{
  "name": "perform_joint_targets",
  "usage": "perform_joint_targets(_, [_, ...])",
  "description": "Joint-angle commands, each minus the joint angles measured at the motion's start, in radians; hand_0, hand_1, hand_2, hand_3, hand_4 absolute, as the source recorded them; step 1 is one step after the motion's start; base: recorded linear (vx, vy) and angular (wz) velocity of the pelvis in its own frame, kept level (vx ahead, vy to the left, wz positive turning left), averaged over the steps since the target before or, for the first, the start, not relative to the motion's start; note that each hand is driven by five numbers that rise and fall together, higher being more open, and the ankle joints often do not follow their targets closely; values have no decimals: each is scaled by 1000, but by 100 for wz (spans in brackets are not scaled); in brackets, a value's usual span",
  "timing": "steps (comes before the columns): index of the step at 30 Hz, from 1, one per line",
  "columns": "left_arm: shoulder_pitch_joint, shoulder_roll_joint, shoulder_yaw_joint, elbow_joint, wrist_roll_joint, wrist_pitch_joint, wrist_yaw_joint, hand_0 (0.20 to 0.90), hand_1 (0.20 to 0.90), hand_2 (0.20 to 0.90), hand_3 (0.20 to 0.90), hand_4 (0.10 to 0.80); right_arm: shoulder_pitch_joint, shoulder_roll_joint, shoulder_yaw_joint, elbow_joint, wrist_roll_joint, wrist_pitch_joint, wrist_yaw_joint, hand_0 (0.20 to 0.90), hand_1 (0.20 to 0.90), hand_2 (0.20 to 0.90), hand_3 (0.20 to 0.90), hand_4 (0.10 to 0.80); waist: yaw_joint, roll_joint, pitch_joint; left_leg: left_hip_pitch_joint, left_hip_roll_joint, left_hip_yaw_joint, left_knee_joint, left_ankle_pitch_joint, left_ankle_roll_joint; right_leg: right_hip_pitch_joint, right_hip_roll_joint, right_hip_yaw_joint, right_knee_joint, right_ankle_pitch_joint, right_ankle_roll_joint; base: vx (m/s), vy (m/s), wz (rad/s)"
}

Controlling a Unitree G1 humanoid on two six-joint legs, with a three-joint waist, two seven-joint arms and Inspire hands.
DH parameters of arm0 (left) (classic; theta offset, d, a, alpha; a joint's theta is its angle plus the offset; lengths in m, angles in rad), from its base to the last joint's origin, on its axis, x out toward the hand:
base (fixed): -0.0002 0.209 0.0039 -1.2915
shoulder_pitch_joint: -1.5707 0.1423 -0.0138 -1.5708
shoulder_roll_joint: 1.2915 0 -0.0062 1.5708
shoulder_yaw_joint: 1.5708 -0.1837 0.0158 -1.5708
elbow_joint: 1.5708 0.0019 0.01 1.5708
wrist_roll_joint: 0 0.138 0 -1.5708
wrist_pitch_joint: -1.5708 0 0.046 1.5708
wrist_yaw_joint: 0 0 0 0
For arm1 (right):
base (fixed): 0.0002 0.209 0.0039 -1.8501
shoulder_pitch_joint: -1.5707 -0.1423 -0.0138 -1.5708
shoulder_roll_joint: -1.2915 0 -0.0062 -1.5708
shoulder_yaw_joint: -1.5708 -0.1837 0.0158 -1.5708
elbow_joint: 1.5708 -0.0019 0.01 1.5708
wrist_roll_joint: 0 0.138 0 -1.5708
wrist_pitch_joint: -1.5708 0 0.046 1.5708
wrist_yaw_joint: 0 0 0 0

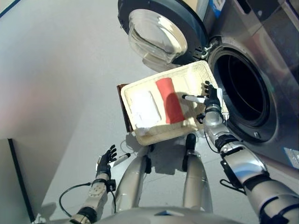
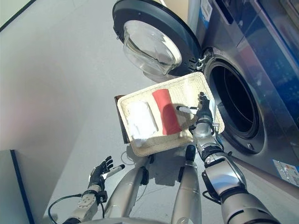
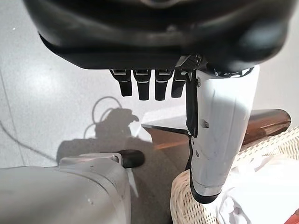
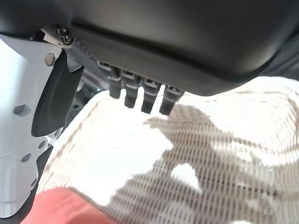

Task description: Pick up the clothes and place them into the washing machine

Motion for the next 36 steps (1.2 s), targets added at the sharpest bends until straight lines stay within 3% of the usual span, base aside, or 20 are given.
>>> perform_joint_targets(1, [-11,75,66,-1,4,-43,51,900,900,900,900,800,-72,-55,23,2,-33,-41,-55,900,900,900,900,800,33,-19,7,-28,3,-19,54,-61,-60,123,-8,-42,-222,112,-6,-9,-17,16])
perform_joint_targets(11, [-18,105,126,-60,4,-58,86,900,900,900,900,800,-90,-53,-3,128,-18,-25,-84,900,900,900,900,800,71,-36,44,-45,-7,-58,52,-43,-63,132,-27,-93,-214,108,-6,0,-10,18])
perform_joint_targets(21, [-48,118,147,-73,9,-64,118,900,900,900,900,800,-86,-9,4,124,-12,-25,-96,900,900,900,900,800,101,-68,79,-68,-23,-90,52,-37,-61,143,-47,-134,-222,108,-1,19,10,16])
perform_joint_targets(23, [-50,119,151,-76,8,-66,125,900,900,900,900,800,-85,-5,5,131,-8,-22,-100,900,900,900,900,800,109,-78,78,-62,-28,-102,57,-70,-65,156,-48,-134,-216,77,6,135,-35,24])
perform_joint_targets(27, [-57,126,157,-110,13,-68,138,900,900,900,900,800,-93,7,4,146,-7,-18,-109,900,900,900,900,800,126,-87,94,-85,-39,-113,76,-77,-65,151,-56,-148,-202,70,7,53,1,22])
perform_joint_targets(32, [-80,137,167,-144,14,-67,158,900,900,900,900,800,-128,9,21,193,-52,21,-139,900,900,900,900,800,146,-93,114,-131,-54,-122,110,-88,-64,112,-65,-157,-154,54,3,4,18,17])
perform_joint_targets(36, [-93,127,146,-216,26,-62,178,900,900,900,900,800,-185,4,61,298,-161,112,-196,900,900,900,900,800,175,-73,134,-202,-74,-128,174,-107,-58,46,-76,-163,-66,21,-4,-28,44,24])
